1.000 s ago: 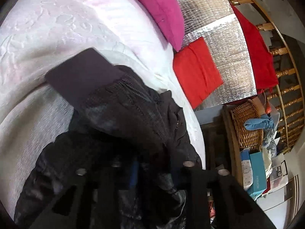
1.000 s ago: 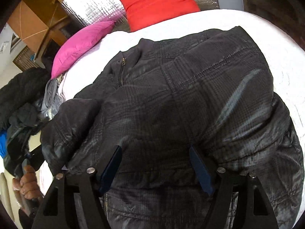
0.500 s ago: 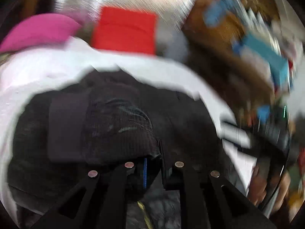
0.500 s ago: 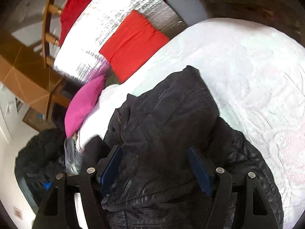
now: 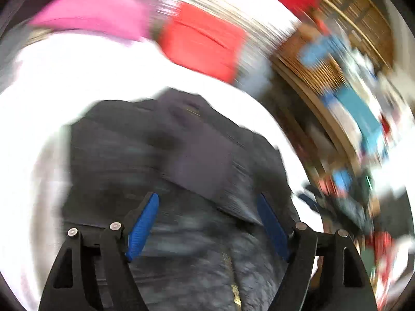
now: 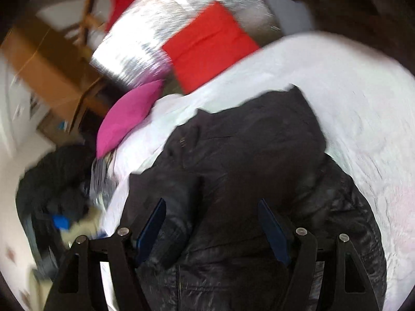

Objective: Fold large clothes

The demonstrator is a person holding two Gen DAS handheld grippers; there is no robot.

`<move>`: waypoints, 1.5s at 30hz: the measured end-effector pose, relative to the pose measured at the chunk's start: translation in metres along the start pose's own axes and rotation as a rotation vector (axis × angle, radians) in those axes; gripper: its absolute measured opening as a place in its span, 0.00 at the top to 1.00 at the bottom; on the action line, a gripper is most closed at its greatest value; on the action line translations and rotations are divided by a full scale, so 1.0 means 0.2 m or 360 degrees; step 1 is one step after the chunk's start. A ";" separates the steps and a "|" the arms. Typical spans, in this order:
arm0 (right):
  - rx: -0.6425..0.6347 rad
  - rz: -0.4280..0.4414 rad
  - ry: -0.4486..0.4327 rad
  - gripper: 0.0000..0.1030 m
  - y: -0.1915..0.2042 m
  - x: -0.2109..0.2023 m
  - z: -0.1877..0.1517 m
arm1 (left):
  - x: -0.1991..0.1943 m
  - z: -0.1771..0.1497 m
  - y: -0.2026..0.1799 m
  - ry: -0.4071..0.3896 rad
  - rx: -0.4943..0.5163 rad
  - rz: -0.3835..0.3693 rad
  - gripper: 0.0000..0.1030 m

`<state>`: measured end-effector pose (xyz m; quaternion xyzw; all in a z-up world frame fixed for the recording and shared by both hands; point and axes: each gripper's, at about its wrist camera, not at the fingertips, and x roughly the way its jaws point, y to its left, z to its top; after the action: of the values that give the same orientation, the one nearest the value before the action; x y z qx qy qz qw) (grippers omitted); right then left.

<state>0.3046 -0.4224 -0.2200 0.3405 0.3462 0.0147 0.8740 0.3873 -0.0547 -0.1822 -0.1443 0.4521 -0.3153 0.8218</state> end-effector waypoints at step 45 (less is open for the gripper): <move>0.0719 0.0274 0.0138 0.79 -0.51 0.16 0.00 | 0.26 -0.05 0.33 0.0107 -0.0244 0.0796 0.48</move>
<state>0.3080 -0.4928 -0.3008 0.5547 0.3476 0.0259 0.7555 0.4252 -0.0389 -0.2562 -0.0794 0.5233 -0.0718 0.8454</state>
